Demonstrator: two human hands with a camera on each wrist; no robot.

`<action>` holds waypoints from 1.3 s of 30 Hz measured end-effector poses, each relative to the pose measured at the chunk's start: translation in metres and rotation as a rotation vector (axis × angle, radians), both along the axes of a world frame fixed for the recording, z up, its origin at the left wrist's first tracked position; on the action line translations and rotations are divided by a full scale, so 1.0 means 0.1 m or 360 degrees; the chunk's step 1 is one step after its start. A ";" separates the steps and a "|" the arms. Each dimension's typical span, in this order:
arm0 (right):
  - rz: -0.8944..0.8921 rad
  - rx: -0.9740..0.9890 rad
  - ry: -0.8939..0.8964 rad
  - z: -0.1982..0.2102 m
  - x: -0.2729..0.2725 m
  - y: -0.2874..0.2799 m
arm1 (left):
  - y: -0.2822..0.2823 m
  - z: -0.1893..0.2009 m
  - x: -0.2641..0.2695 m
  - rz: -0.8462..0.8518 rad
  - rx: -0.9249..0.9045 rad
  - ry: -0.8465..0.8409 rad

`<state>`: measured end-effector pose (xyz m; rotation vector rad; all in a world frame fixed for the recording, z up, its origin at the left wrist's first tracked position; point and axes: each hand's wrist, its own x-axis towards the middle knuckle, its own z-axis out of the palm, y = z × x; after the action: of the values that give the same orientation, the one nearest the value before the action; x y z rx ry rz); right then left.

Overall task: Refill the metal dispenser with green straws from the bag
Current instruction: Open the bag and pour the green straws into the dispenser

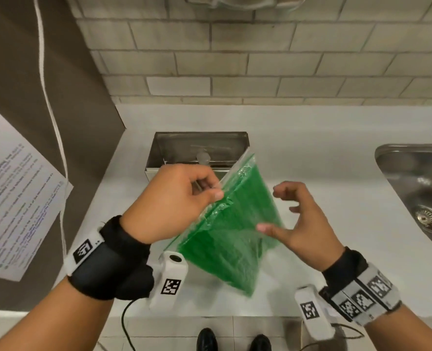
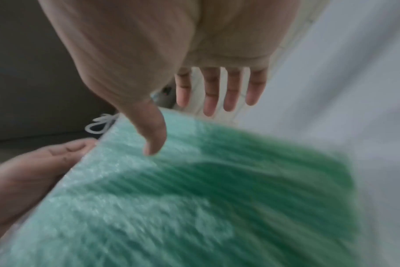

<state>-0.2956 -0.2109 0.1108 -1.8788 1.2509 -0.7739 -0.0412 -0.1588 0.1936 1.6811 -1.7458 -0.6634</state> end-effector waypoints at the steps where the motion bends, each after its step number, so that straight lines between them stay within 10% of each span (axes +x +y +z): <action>1: -0.0039 -0.0099 -0.0079 0.11 0.09 -0.01 | 0.03 0.00 0.07 0.0033 0.0019 0.0085; 7: 0.0436 0.0170 -0.0720 0.85 0.69 -0.01 | 0.14 0.04 0.30 0.0245 0.0037 0.0865; 12: 0.0490 0.0381 -0.0601 0.94 1.07 -0.08 | 0.09 0.01 0.24 0.0283 0.0235 0.1454; 17: 0.0525 0.0435 -0.0254 0.78 1.09 -0.27 | 0.02 -0.15 0.10 0.0406 0.0358 0.1510; 25: 0.0575 0.0858 -0.0392 0.70 0.94 -0.61 | -0.18 -0.15 -0.13 0.0513 0.0266 0.1382; 39: 0.0441 0.0699 -0.0455 0.69 0.91 -0.76 | -0.32 -0.14 -0.22 0.0437 0.0200 0.1323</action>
<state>-0.2042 -0.2865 0.1796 -1.4808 0.8721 -0.5418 -0.0630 -0.1908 0.1792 1.3804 -0.8868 -1.1453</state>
